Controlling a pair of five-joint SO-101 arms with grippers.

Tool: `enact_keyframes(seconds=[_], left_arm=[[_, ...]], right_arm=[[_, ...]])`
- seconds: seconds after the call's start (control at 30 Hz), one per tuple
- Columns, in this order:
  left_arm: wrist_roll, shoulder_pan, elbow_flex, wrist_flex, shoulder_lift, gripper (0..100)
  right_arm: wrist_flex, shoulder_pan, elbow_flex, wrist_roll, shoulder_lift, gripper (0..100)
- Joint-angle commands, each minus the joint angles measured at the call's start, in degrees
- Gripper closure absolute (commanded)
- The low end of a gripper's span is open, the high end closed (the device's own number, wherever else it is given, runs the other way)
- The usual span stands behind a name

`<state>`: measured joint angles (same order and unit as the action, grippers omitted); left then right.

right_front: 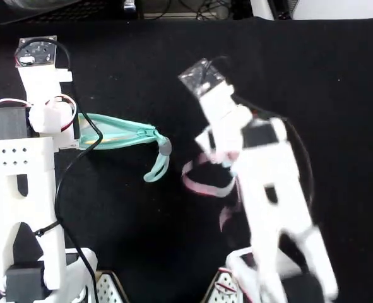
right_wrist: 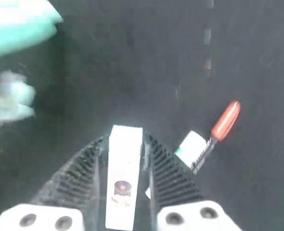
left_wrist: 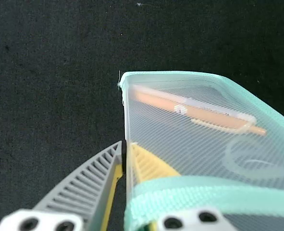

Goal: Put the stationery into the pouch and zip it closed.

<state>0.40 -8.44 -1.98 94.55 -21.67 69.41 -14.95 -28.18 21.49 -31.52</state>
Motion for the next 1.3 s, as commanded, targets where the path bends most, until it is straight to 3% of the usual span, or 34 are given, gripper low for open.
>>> enact_keyframes(seconds=[0.0, 0.27, 0.5, 0.6, 0.87, 1.17, 1.27], left_arm=[[0.00, 0.13, -0.22, 0.44, 0.18, 97], [0.00, 0.13, -0.22, 0.44, 0.18, 97], [0.00, 0.22, -0.22, 0.44, 0.18, 97], [0.00, 0.13, -0.22, 0.44, 0.18, 97], [0.00, 0.22, -0.22, 0.44, 0.18, 97], [0.00, 0.22, -0.22, 0.44, 0.18, 97], [0.00, 0.22, -0.22, 0.44, 0.18, 97]], right_arm=[[-3.52, -8.44, -2.24, -5.10, -20.44, 98.6], [-19.34, -21.45, -10.07, -8.79, -40.13, 98.5], [-47.56, -32.26, -22.37, -9.05, -38.55, 98.4], [-57.49, -32.70, -28.09, -9.05, -36.26, 98.5], [-70.51, -32.44, -34.77, -9.05, -27.38, 98.5], [-82.46, -27.78, -32.57, -9.49, -13.23, 98.5], [-81.58, -27.08, -28.44, -9.49, -10.86, 98.6]])
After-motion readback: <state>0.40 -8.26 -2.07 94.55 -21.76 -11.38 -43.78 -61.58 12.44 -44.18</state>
